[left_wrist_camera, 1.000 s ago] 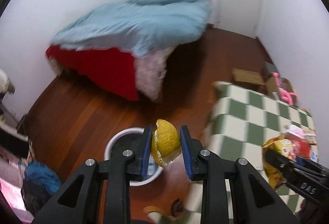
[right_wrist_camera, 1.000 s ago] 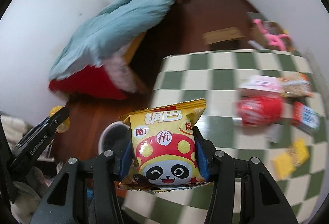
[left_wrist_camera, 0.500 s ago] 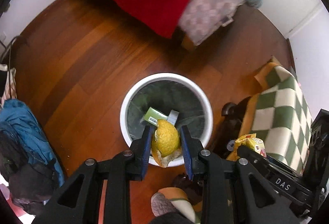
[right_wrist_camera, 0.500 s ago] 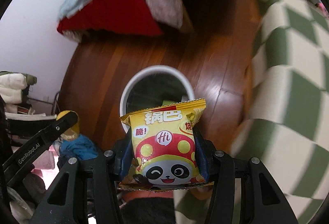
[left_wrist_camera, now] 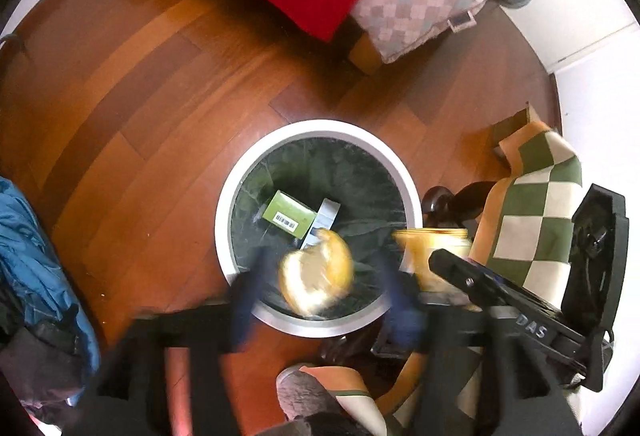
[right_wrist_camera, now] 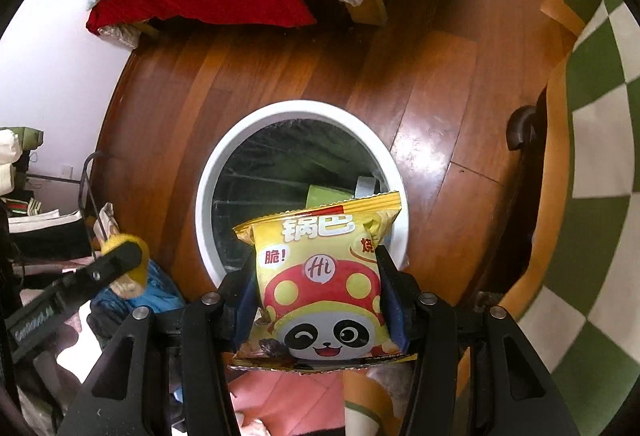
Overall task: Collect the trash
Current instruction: 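Carry the peel and snack bag over the bin and release both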
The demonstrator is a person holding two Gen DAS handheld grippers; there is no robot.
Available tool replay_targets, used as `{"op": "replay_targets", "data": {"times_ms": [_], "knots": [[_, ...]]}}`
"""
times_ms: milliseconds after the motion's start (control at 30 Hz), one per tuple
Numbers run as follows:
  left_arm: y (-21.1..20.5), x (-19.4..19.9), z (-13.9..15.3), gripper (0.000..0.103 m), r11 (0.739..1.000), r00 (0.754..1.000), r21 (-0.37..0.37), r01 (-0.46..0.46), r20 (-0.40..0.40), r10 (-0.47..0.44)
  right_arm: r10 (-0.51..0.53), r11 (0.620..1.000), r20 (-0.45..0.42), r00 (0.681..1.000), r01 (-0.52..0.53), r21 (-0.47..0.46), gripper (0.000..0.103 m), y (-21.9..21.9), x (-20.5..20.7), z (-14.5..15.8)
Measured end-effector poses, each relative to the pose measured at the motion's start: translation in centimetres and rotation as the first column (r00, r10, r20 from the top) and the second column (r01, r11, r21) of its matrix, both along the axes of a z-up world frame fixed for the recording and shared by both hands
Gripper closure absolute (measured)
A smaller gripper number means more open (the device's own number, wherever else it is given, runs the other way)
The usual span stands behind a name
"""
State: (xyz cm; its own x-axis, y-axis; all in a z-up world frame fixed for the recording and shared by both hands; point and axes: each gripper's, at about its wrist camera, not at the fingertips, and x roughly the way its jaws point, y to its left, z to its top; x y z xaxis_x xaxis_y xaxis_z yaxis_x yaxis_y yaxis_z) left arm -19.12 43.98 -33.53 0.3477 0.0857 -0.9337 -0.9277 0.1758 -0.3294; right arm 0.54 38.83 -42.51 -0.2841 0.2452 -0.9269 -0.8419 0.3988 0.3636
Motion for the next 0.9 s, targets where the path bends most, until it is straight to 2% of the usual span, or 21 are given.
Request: {"op": "replay_targets", "data": {"times_ms": [33, 67, 100, 167, 367, 467, 633, 900], "knots": [[0.0, -0.4, 0.2, 0.0, 1.0, 1.0, 0.011, -0.013, -0.002, 0.013, 0.008, 1.0, -0.013, 1.0, -0.008, 0.005, 0.045, 0.4, -0.1, -0.2], [0.0, -0.6, 0.4, 0.0, 1.0, 1.0, 0.019, -0.018, -0.011, 0.018, 0.013, 1.0, -0.027, 1.0, -0.013, 0.011, 0.032, 0.7, 0.1, -0.3], [0.0, -0.8, 0.5, 0.0, 0.999, 0.999, 0.026, -0.021, -0.027, 0.022, 0.018, 1.0, -0.031, 0.999, -0.017, 0.015, 0.015, 0.9, 0.2, -0.2], [-0.3, -1.3, 0.8, 0.0, 0.998, 0.997, 0.047, -0.03, -0.074, 0.033, 0.026, 1.0, -0.005, 1.0, -0.026, 0.012, 0.003, 1.1, 0.0, 0.1], [-1.9, -2.1, 2.6, 0.0, 0.985, 0.972, 0.173, 0.0, -0.231, 0.04, 0.065, 0.998, 0.126, 0.99, -0.064, -0.015, 0.001, 0.8, -0.8, 1.6], [-2.9, -2.2, 3.6, 0.0, 0.976, 0.962, 0.216, 0.022, -0.272, 0.038, 0.079, 0.997, 0.16, 0.984, -0.077, -0.018, 0.0, 0.1, -1.3, 2.5], [-4.7, -2.5, 5.8, 0.0, 0.962, 0.951, 0.27, 0.038, -0.305, 0.048, 0.102, 0.994, 0.22, 0.97, -0.106, 0.005, 0.0, -1.7, -2.1, 4.8], [-8.3, -2.4, 9.6, 0.0, 0.941, 0.949, 0.335, 0.05, -0.311, 0.061, 0.092, 0.993, 0.251, 0.964, -0.108, 0.05, 0.0, -5.1, -2.3, 9.1]]}}
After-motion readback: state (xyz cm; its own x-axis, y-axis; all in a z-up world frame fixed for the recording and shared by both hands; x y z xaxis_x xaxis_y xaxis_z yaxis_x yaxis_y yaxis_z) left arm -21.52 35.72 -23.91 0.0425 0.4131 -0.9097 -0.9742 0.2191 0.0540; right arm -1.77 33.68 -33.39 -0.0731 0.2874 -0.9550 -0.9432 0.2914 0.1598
